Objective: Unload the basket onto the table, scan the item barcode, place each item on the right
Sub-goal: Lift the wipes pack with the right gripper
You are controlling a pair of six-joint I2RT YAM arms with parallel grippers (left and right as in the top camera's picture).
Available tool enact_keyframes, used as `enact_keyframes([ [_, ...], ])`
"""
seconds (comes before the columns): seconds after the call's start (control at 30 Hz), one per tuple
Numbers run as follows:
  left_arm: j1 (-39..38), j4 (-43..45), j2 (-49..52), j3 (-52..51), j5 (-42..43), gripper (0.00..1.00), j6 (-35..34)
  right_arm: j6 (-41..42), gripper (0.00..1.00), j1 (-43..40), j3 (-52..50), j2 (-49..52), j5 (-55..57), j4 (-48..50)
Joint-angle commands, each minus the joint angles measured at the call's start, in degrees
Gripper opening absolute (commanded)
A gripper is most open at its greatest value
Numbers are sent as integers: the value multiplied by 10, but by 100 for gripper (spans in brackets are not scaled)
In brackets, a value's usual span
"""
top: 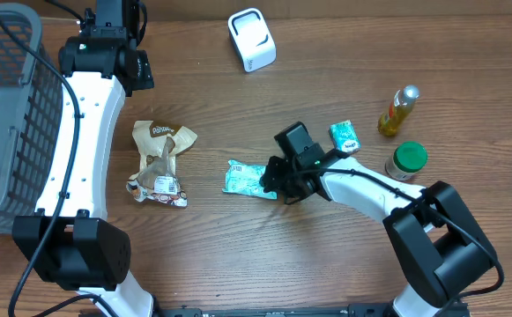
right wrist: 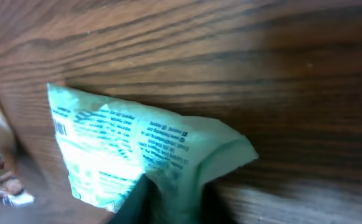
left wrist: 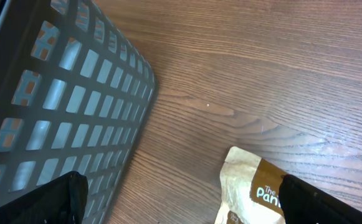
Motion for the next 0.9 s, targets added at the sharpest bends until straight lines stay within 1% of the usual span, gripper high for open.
enact_keyframes([
  [0.0, -3, 0, -11, 9, -7, 100, 5, -79, 4, -23, -4, 3, -70, 0],
  [0.07, -3, 1, -11, 9, -7, 100, 5, -122, 4, -42, -3, 0, -119, 6],
  [0.23, -3, 0, -11, 9, -7, 100, 5, -198, 4, -82, -3, -27, -224, 18],
  [0.43, -3, 0, -11, 9, -7, 99, 5, -271, 4, -94, -3, -99, -240, -15],
  [0.53, -3, 1, -11, 9, -7, 100, 5, -286, 4, -94, -3, -129, -239, -34],
  [0.87, -3, 0, -11, 9, -7, 100, 5, -286, 4, -94, -3, -134, -239, -37],
])
